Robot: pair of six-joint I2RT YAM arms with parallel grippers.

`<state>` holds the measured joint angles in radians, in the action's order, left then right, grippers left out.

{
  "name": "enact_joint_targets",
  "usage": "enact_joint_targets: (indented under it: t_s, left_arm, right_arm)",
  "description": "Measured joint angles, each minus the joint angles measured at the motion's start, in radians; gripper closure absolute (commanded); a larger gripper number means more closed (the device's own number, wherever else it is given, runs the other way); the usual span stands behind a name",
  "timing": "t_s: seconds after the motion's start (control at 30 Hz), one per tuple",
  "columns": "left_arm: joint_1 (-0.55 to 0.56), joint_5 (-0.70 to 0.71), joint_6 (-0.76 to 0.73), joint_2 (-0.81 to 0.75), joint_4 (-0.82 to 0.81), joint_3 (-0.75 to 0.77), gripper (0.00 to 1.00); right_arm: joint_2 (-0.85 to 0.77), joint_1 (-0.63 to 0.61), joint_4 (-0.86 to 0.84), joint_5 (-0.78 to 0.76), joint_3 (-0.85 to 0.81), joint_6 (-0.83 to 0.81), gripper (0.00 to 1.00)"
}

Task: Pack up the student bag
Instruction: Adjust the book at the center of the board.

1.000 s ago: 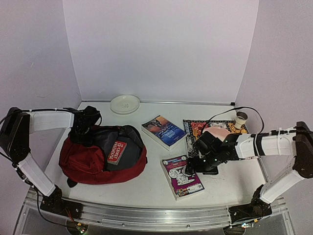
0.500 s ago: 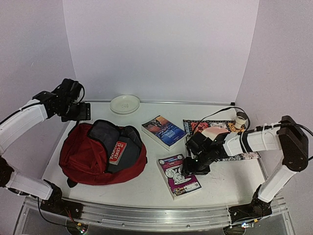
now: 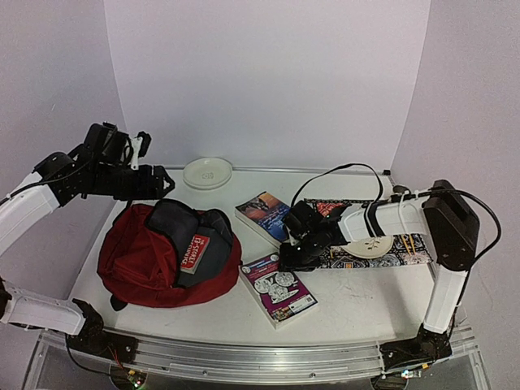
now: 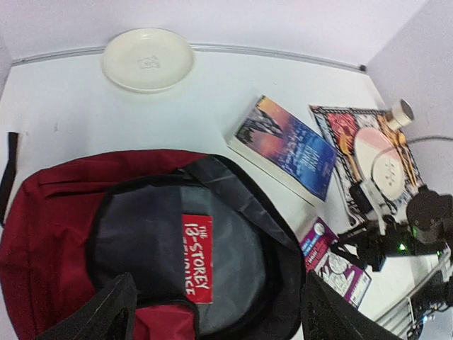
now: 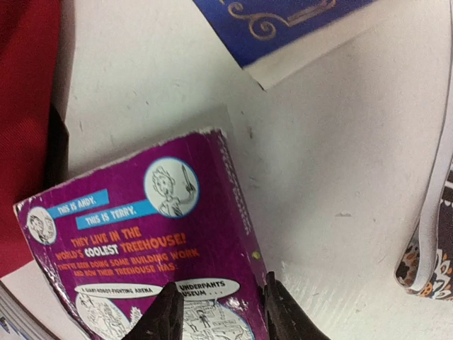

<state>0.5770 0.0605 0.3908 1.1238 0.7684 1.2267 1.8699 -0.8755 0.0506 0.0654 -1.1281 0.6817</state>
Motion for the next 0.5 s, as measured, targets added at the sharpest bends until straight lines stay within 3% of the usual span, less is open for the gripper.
enact_joint_targets:
  t_s: [0.23,0.5]
  left_arm:
    - [0.234,0.002,0.028,0.017,-0.058,-0.061,0.19]
    - [0.449,0.062,0.032,0.148,-0.127,-0.064,0.19]
  right_arm:
    - [-0.01,0.004,-0.017,-0.002,-0.014,-0.004,0.51]
    - [-0.199,0.007,-0.022,-0.002,0.15,0.022,0.43]
